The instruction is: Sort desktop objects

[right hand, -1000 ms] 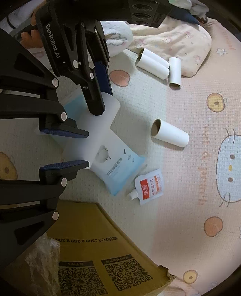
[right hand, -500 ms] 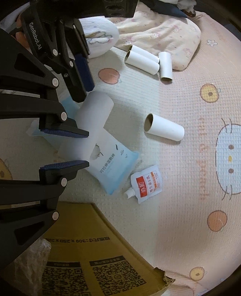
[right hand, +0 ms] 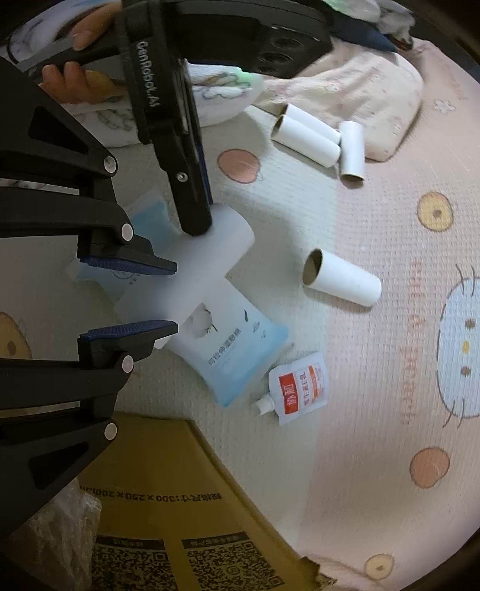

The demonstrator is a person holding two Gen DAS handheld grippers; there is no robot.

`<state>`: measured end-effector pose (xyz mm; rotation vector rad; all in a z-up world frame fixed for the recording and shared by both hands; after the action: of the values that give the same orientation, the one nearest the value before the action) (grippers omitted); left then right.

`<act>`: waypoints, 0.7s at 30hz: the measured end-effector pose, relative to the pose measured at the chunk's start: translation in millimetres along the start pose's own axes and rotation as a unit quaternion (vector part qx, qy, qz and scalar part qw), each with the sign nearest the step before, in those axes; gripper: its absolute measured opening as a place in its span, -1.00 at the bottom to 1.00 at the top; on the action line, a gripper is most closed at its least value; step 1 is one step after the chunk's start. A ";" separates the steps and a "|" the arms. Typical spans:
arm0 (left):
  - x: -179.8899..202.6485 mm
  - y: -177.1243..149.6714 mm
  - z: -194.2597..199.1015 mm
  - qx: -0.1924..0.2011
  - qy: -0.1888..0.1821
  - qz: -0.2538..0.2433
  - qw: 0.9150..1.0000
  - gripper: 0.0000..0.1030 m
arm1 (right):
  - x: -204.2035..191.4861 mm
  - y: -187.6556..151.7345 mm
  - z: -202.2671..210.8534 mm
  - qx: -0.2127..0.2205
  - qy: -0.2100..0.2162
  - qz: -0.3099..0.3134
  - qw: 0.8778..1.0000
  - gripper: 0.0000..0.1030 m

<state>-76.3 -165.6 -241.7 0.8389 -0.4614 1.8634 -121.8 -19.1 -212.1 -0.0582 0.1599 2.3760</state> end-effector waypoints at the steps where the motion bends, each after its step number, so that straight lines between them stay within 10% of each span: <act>1: 0.2 0.9 -0.4 -0.001 -0.001 -0.002 1.000 -0.27 | 0.7 0.1 0.1 -0.001 0.009 -0.001 1.000 -0.59; 7: 0.3 2.5 -2.0 -0.006 -0.009 -0.005 1.000 -0.27 | 8.8 -2.2 1.9 -0.005 0.103 -0.025 0.994 -0.59; 21: -13.1 18.6 -10.9 -0.007 -0.069 0.034 0.997 -0.26 | 3.4 23.1 -11.5 -0.030 0.044 0.014 0.998 -0.40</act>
<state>-93.4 -175.0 -257.8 0.9558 -0.5949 1.8703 -140.2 -34.8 -221.5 -0.1915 0.1316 2.4065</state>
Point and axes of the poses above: each gripper's, at about its wrist camera, not at the fingertips, and z roughly against the way its jaws point, x to its right, y to its top, the point moved 1 cm from there along -z, roughly the way its jaws point, and after that the axes turned 15 degrees about -x, right-handed, at the moved point
